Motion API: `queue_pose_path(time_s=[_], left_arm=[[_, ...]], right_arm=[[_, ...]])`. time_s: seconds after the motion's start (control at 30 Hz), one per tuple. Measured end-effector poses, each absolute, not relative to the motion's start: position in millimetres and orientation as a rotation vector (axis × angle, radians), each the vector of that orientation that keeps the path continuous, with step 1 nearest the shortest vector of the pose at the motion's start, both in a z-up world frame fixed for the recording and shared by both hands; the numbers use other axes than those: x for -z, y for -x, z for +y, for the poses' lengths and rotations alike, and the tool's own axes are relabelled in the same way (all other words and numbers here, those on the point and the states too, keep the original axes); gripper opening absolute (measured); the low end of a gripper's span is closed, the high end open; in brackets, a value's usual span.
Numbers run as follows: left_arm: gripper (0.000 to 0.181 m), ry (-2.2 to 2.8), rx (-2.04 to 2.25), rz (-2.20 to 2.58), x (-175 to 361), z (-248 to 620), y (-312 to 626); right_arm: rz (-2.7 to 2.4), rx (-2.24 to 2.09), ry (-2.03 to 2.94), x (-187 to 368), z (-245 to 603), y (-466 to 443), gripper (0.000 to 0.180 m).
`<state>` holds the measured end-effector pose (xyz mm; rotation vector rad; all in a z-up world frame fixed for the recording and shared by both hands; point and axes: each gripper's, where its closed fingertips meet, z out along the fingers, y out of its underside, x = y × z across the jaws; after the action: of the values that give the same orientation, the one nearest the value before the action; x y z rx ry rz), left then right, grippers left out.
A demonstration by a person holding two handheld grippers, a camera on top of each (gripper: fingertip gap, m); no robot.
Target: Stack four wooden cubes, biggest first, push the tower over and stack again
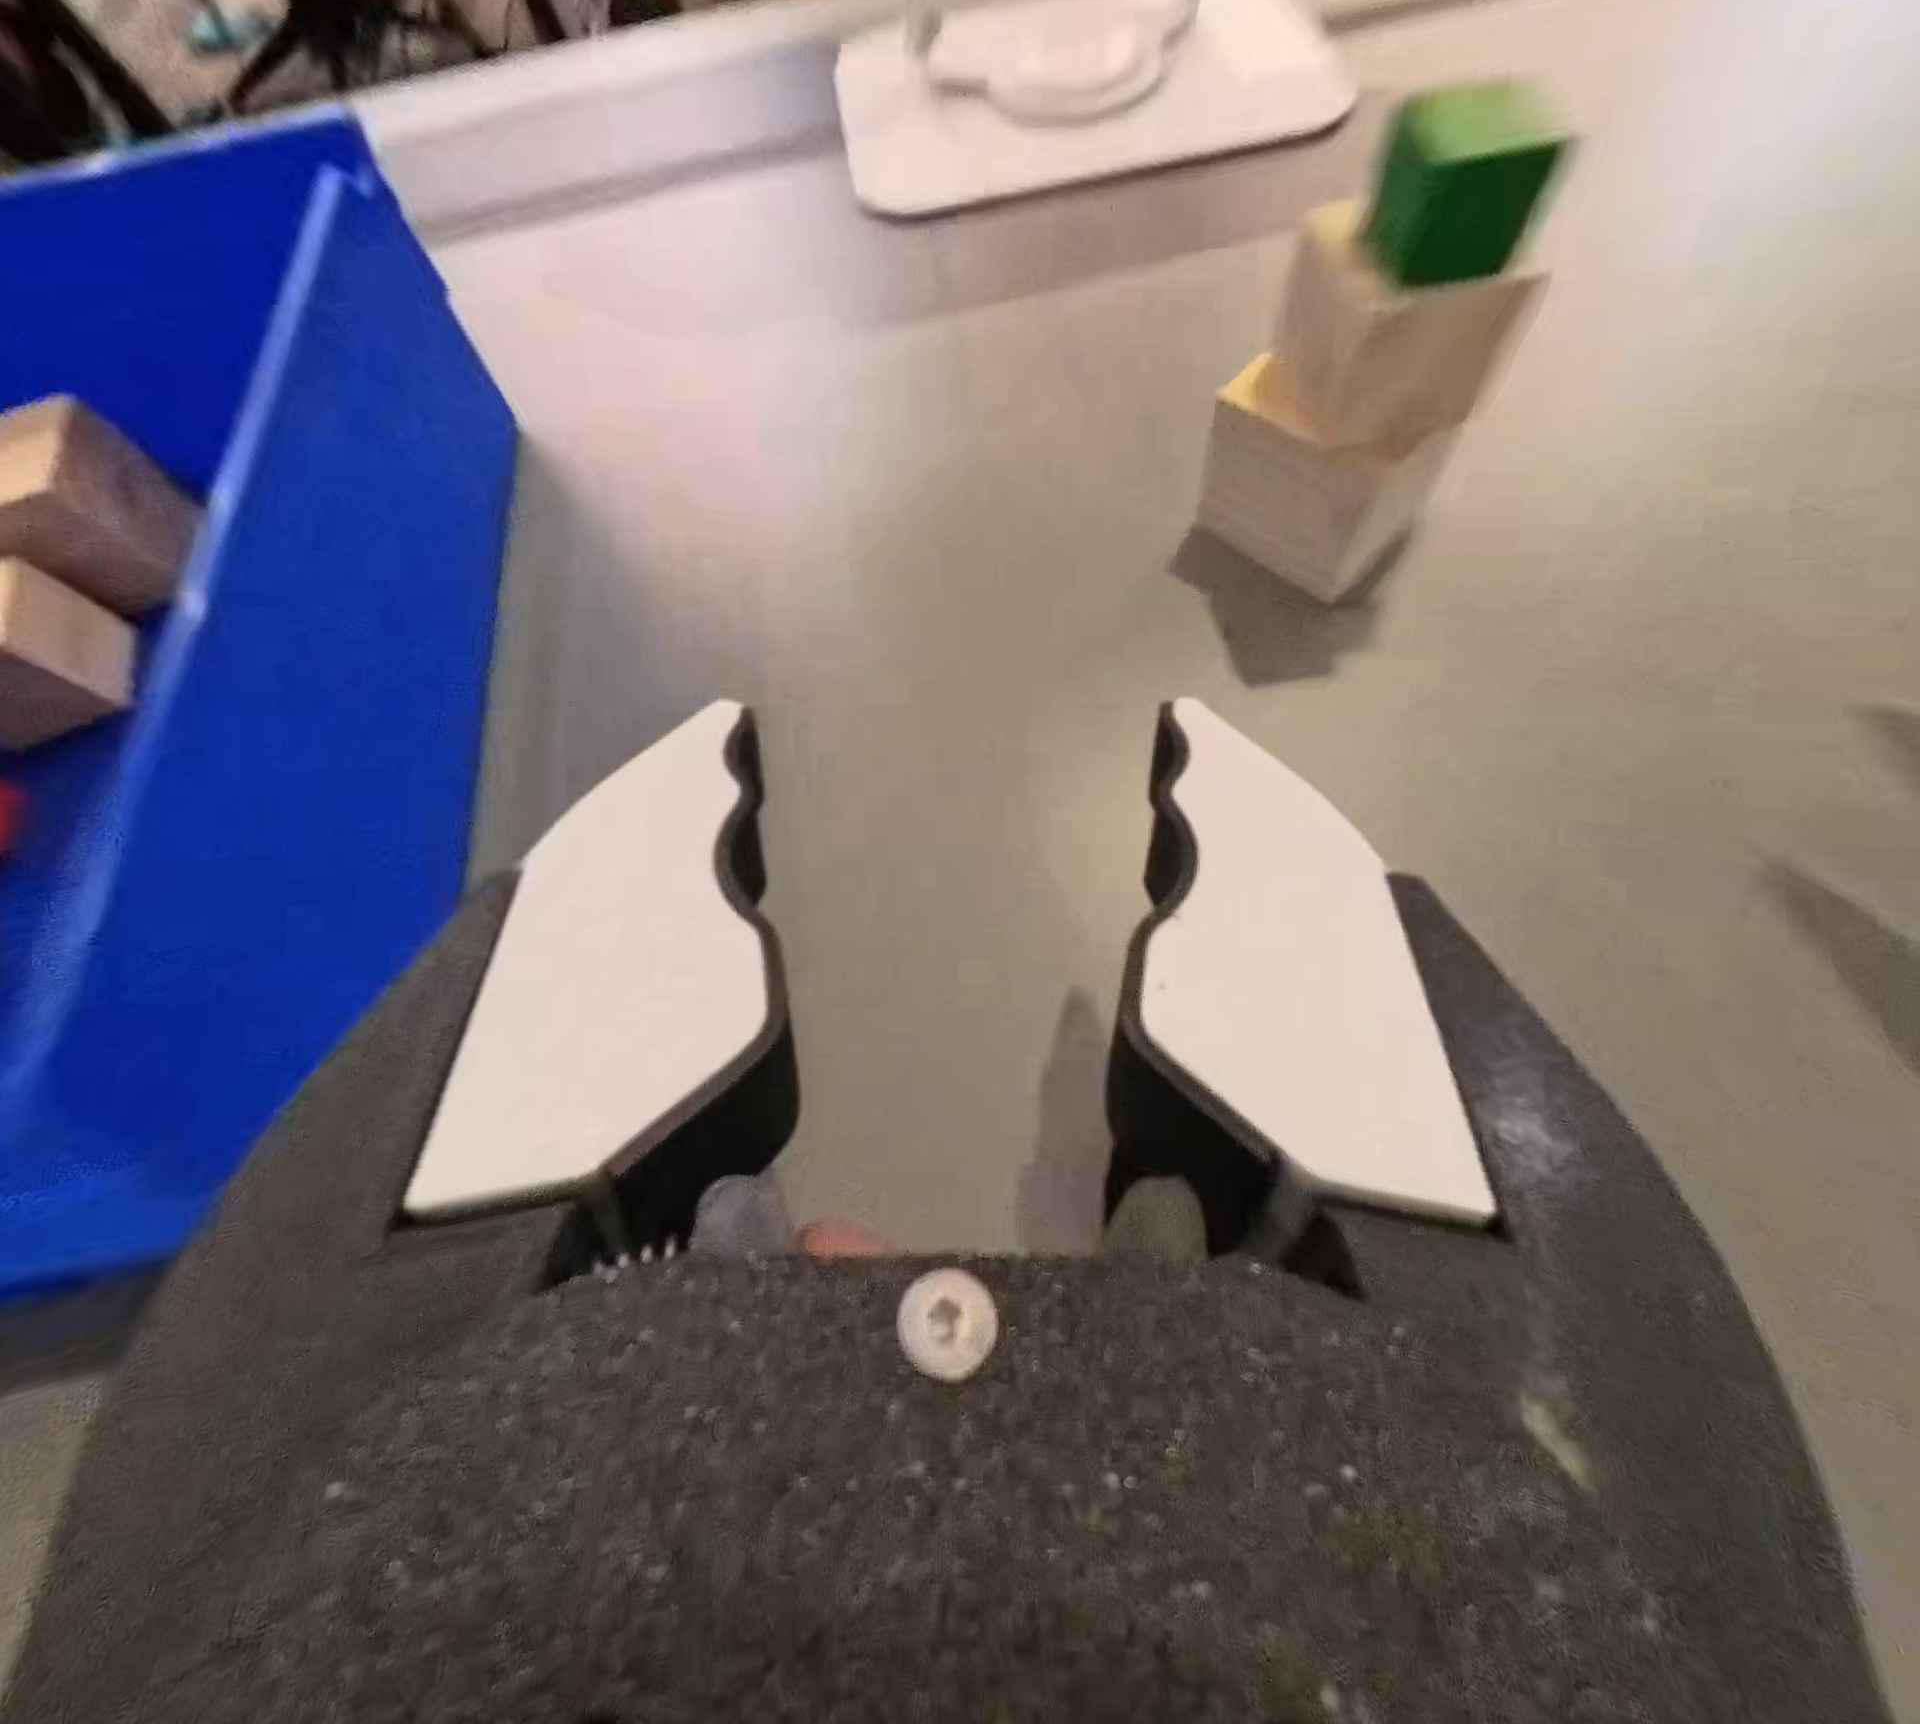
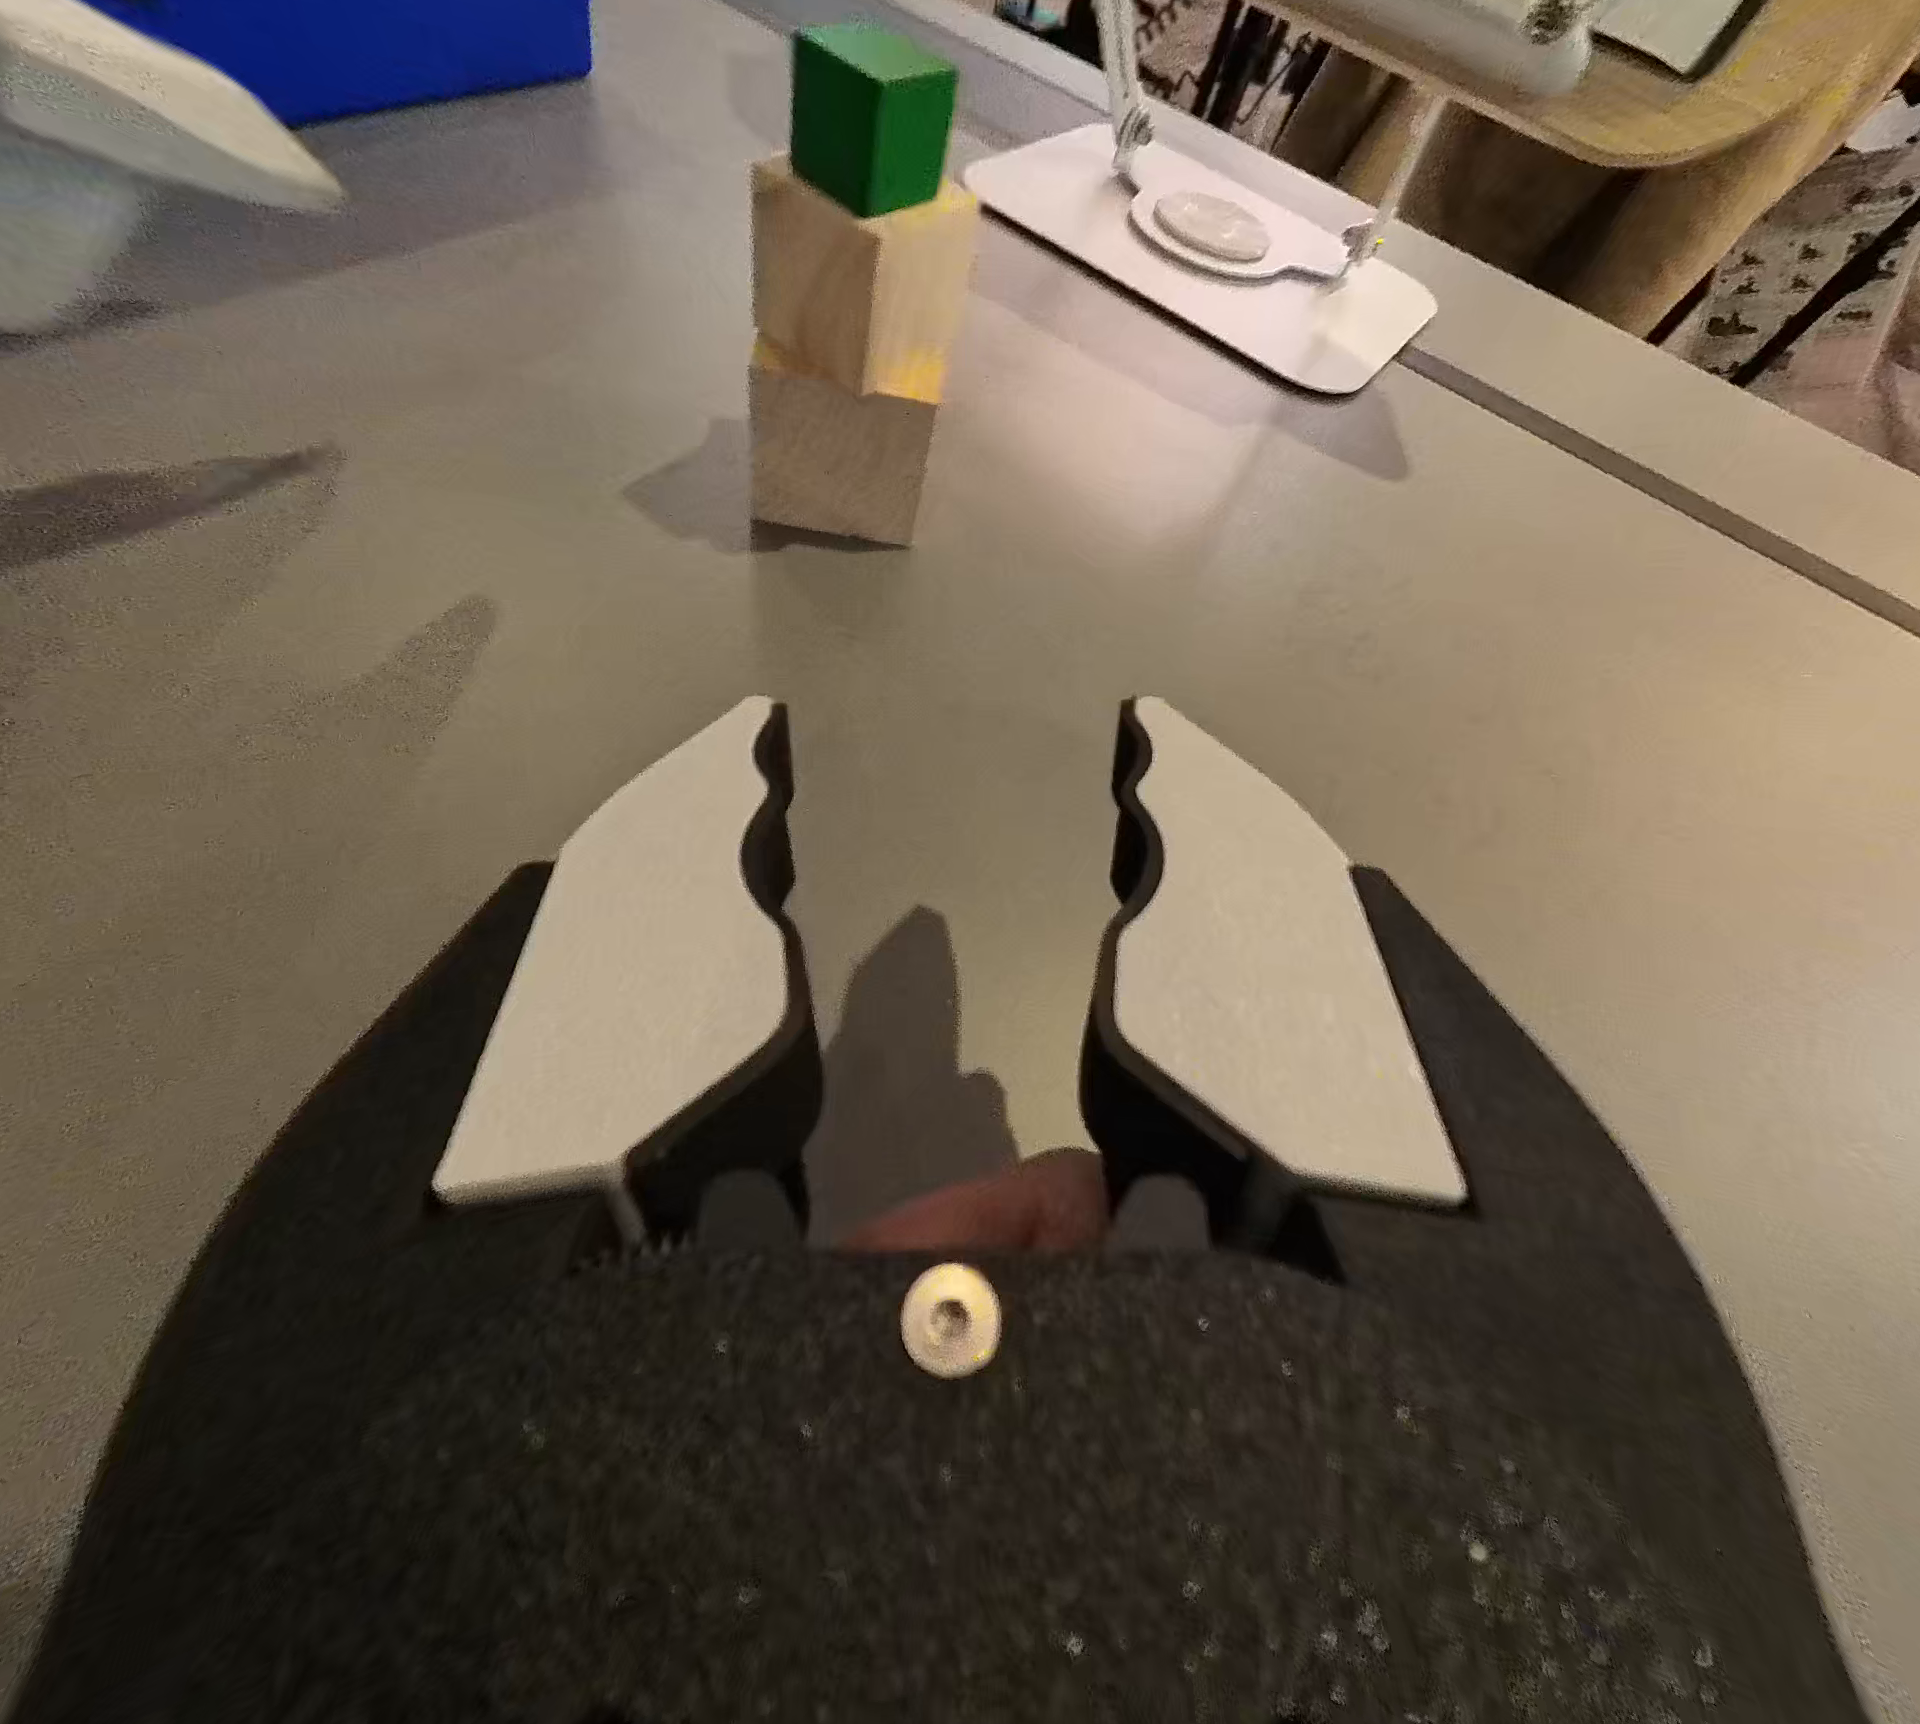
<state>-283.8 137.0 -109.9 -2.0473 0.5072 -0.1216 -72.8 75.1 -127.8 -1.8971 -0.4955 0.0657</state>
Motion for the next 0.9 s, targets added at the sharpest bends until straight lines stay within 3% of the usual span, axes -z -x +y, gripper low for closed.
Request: queue_pose_path(time_s=[0.13, 0.27, 0.57, 0.77, 0.87, 0.9], left_arm=[[0.082, 2.216, 0.110, 0.487, 159.8, 178.2, 264.7], [0.083, 2.238, 0.029, 0.474, 174.2, 184.3, 268.9], [0.065, 2.236, -0.089, 0.415, 176.4, 184.9, 280.5], [0.077, 2.268, -0.034, 0.395, 179.8, 187.1, 283.8], [0.108, 2.319, 0.040, 0.394, 186.3, 188.0, 282.9], [0.104, 2.330, 0.068, 0.392, 187.5, 187.4, 281.9]], right_arm=[[-0.524, -0.029, 1.856, 122.8, 72.3, 69.2, 0.060], [-0.526, -0.094, 1.857, 123.0, 63.6, 75.2, 0.061], [-0.432, -0.257, 1.907, 117.1, 60.7, 74.7, 0.064], [-0.462, -0.292, 1.886, 114.8, 56.9, 81.3, 0.064], [-0.474, -0.315, 1.887, 114.6, 56.2, 83.9, 0.064], [-0.481, -0.318, 1.891, 114.8, 56.6, 84.3, 0.064]])
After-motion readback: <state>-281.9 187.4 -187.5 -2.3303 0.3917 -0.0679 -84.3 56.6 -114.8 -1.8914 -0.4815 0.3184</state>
